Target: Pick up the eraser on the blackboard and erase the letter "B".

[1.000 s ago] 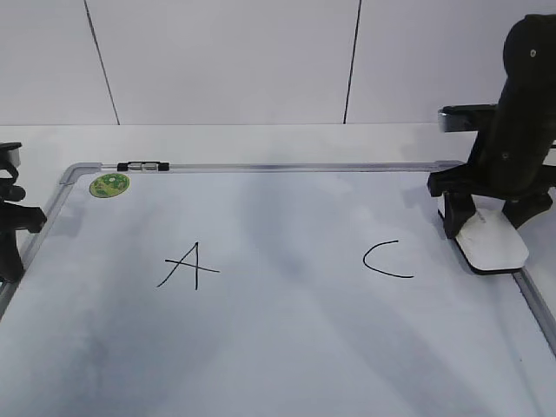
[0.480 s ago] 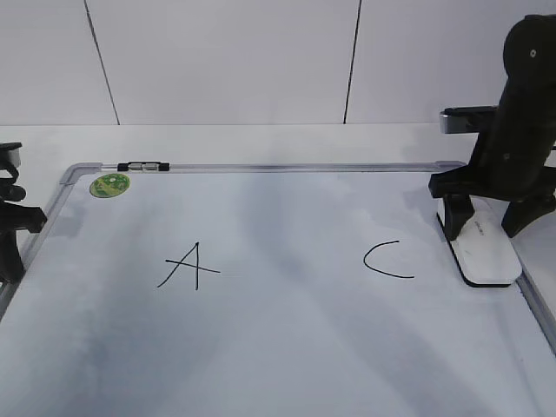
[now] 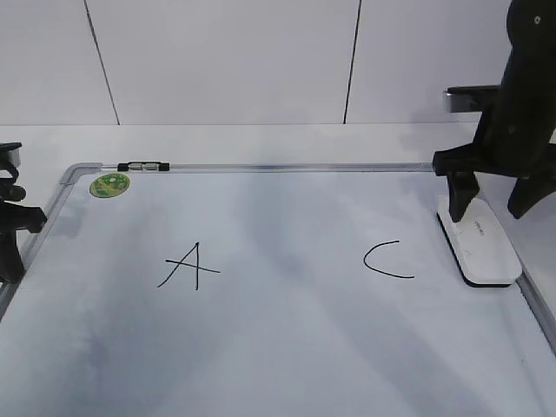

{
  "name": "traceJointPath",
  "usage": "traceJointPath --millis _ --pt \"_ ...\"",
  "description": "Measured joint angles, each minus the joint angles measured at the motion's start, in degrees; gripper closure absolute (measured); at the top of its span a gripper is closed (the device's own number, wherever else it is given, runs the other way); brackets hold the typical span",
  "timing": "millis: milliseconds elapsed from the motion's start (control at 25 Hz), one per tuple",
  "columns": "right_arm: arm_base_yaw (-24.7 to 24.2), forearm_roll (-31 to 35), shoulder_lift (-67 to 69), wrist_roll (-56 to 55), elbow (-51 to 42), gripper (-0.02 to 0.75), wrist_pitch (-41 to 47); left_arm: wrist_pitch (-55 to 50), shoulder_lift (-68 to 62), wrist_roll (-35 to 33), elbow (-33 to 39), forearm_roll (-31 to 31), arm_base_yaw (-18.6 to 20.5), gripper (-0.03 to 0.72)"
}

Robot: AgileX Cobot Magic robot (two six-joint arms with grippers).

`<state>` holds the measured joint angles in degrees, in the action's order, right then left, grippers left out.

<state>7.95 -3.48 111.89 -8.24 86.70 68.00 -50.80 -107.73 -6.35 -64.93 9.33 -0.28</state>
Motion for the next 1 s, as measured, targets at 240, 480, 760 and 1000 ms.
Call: traceJointPath --millis 240,480,760,1000 --pt "0.00 0.73 0.00 0.00 5.71 0.148 1.59 0.00 0.00 0.00 0.00 0.10 0.00 0.675" --pt "0.00 4.28 0.00 0.73 6.64 0.148 1.72 0.00 0.00 0.00 0.00 0.21 0.00 0.666" --pt "0.00 5.06 -0.55 1.30 6.64 0.149 1.83 -0.66 0.00 -0.21 0.00 0.21 0.00 0.538" --pt "0.00 5.06 -2.55 1.79 6.64 0.149 1.92 -1.56 0.00 -0.21 0.00 0.57 0.00 0.442"
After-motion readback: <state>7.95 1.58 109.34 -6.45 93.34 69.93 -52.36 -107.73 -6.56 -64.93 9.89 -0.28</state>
